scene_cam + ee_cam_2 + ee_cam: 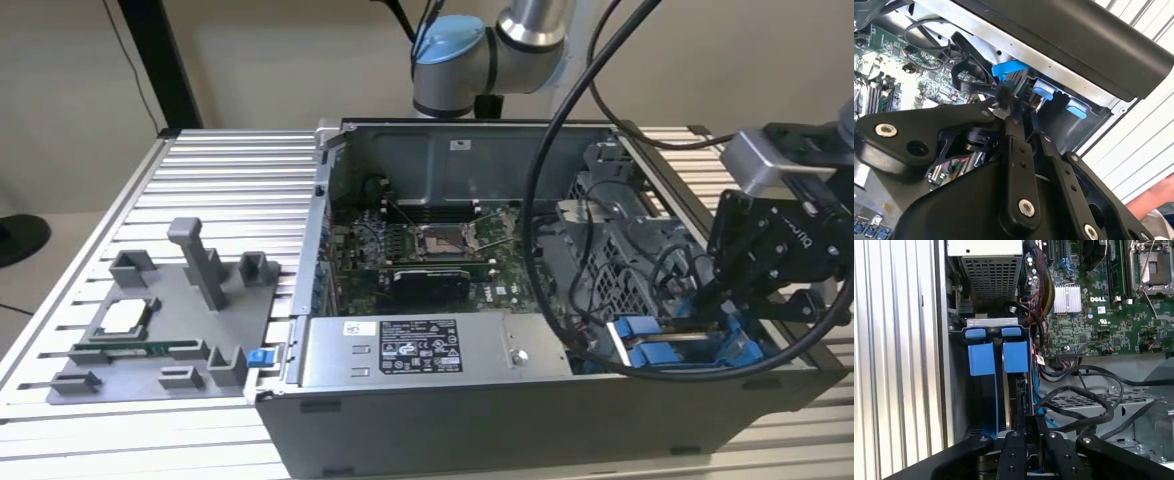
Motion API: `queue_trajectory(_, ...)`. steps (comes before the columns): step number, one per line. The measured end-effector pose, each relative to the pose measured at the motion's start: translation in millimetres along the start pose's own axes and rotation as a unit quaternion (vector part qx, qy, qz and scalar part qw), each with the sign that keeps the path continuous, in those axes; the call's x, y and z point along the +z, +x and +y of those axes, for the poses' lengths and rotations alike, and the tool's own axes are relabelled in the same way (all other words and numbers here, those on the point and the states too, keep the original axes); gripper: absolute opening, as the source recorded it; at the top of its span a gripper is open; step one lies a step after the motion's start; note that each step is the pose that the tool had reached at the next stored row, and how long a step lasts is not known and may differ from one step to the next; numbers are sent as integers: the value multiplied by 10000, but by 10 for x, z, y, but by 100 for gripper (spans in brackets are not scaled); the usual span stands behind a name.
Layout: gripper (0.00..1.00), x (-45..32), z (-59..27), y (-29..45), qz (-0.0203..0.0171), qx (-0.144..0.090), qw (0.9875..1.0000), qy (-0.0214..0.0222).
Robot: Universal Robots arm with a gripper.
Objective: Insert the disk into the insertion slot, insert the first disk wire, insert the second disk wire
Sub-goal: 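Insert the first disk wire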
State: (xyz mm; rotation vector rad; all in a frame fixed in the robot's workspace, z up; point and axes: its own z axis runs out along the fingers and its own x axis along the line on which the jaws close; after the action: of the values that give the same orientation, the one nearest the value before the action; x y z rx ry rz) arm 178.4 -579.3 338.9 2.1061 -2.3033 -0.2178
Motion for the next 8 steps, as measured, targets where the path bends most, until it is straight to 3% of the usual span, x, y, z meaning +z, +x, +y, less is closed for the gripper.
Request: queue_trajectory(8,0,-68,10,-1,-10,0,10000,-1)
